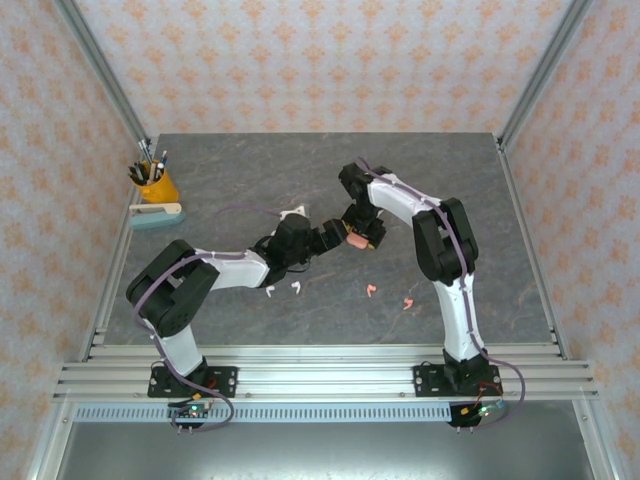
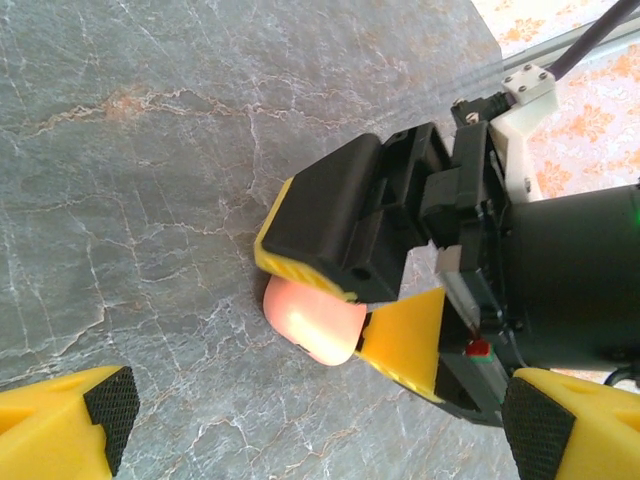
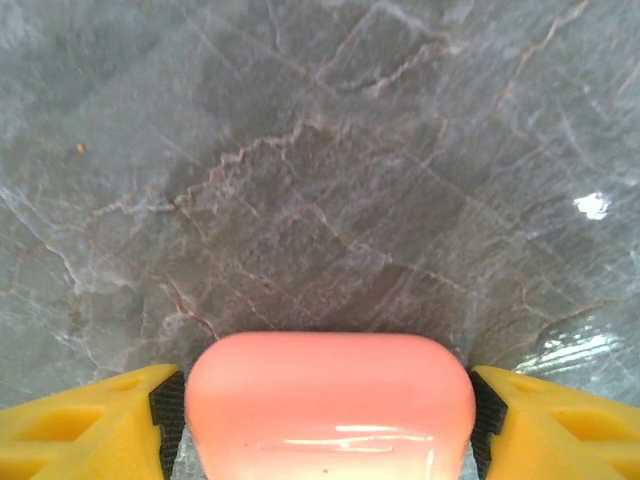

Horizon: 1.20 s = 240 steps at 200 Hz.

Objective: Insert the wireless bluetooth earbuds into the charging case

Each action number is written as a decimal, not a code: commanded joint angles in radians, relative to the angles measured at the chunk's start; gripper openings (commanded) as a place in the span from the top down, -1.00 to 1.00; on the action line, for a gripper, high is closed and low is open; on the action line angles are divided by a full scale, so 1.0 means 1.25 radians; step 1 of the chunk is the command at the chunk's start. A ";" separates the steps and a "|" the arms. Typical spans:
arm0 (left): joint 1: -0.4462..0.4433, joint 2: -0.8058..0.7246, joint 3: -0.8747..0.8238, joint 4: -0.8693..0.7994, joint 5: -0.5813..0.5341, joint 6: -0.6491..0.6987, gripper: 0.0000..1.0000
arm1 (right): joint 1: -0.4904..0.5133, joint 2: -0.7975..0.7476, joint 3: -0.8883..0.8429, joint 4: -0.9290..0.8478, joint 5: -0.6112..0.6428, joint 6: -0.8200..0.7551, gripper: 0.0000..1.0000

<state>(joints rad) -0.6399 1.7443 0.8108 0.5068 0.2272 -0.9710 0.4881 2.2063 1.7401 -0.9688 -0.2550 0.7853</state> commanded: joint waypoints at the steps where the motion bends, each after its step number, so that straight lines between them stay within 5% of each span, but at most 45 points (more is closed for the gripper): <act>1: -0.002 -0.033 0.013 0.025 -0.027 0.001 -0.92 | 0.015 0.022 0.026 -0.060 0.043 -0.010 -0.48; 122: -0.002 -0.060 0.009 0.005 -0.027 0.018 -0.93 | 0.016 0.064 0.056 -0.084 0.113 -0.056 -0.44; 240: -0.002 -0.041 0.012 0.004 -0.022 0.016 -0.93 | -0.011 0.013 -0.042 -0.004 0.046 -0.032 -0.10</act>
<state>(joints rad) -0.6399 1.7039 0.8108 0.5060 0.2237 -0.9676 0.5003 2.2112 1.7378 -0.9756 -0.2390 0.7223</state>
